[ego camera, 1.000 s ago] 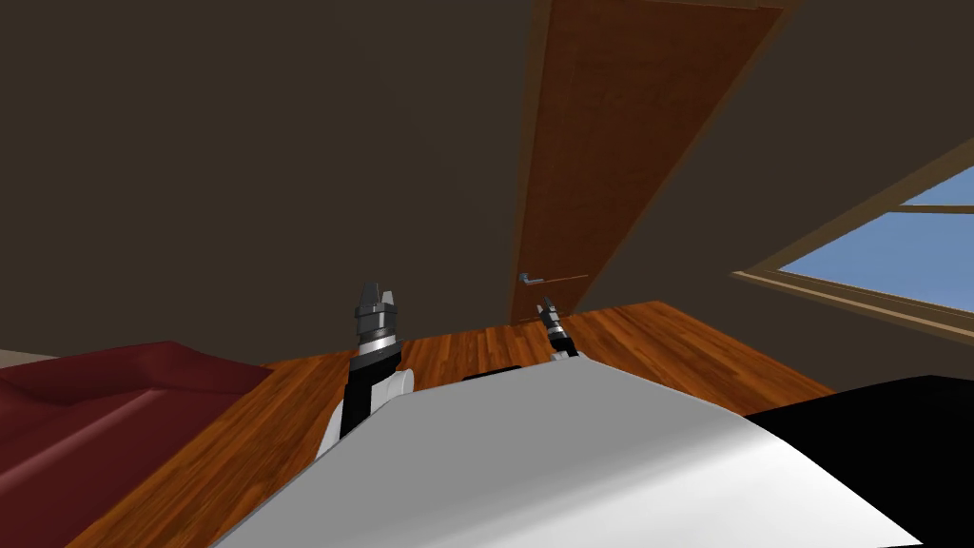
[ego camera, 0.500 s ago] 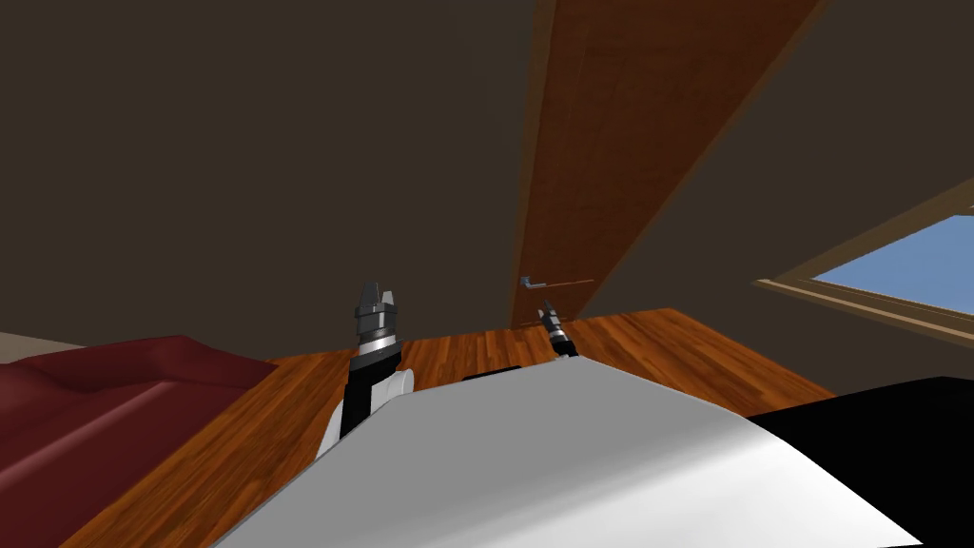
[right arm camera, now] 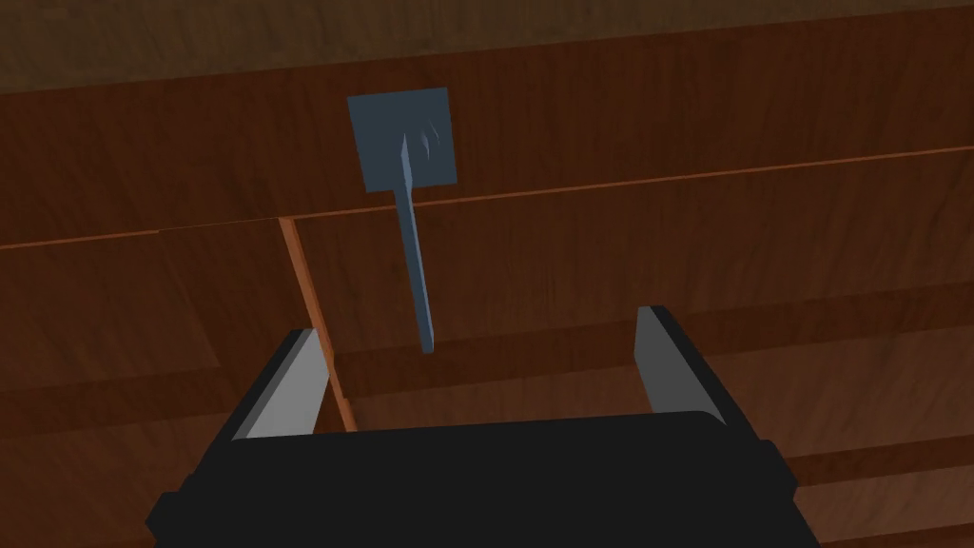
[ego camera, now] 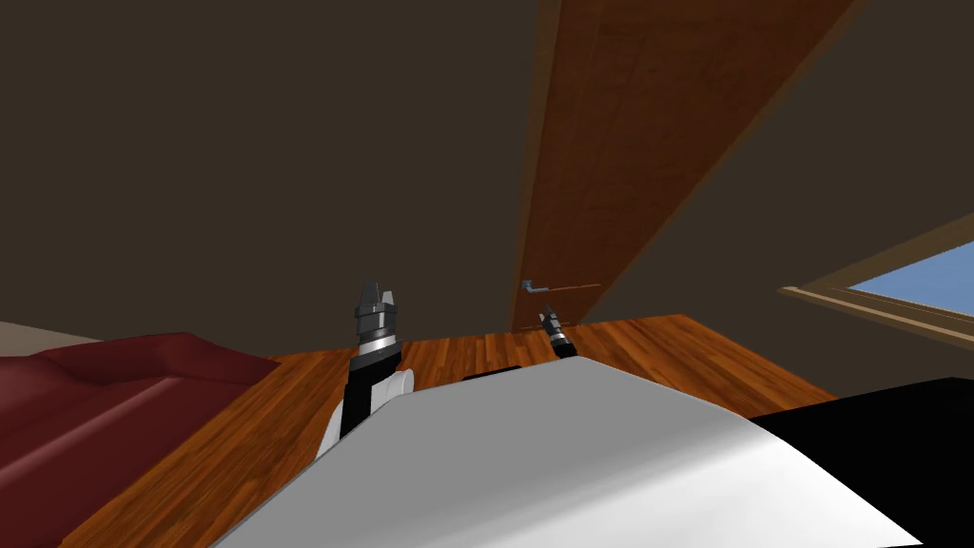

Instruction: Pull the door open

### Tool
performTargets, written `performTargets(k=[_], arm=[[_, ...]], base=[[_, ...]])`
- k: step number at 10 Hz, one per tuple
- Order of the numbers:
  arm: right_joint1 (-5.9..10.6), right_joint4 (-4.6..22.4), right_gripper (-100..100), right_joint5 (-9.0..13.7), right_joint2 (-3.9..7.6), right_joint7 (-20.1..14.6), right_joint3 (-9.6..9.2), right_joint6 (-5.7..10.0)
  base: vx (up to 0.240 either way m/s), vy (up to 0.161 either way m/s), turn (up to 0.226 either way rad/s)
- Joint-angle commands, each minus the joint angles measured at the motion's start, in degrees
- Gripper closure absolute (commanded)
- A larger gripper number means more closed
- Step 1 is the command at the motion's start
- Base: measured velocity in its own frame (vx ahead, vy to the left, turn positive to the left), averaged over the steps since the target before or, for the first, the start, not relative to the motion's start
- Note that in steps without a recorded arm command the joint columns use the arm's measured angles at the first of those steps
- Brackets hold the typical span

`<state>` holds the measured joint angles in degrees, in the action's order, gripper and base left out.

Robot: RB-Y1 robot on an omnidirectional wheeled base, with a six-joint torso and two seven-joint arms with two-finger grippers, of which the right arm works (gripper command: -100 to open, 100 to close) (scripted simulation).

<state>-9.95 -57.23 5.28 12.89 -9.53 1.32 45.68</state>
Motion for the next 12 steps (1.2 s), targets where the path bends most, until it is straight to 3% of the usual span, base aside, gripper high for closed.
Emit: performTargets(k=[1, 5, 6, 12], arm=[[0.59, 1.9, -100, 0.0, 0.3, -0.3, 0.01, 0.25], [1.65, 6.6, -100, 0.1, 0.92, -0.9, -0.05, 0.86], [1.27, 5.6, -100, 0.1, 0.8, -0.7, -0.06, 0.71], [0.89, 10.0, -100, 1.8, 3.21, -2.8, 2.62, 3.9]], base=[[0.084, -0.07, 0.049], [0.093, -0.077, 0.052], [0.052, -0.039, 0.013], [0.16, 0.007, 0.116]])
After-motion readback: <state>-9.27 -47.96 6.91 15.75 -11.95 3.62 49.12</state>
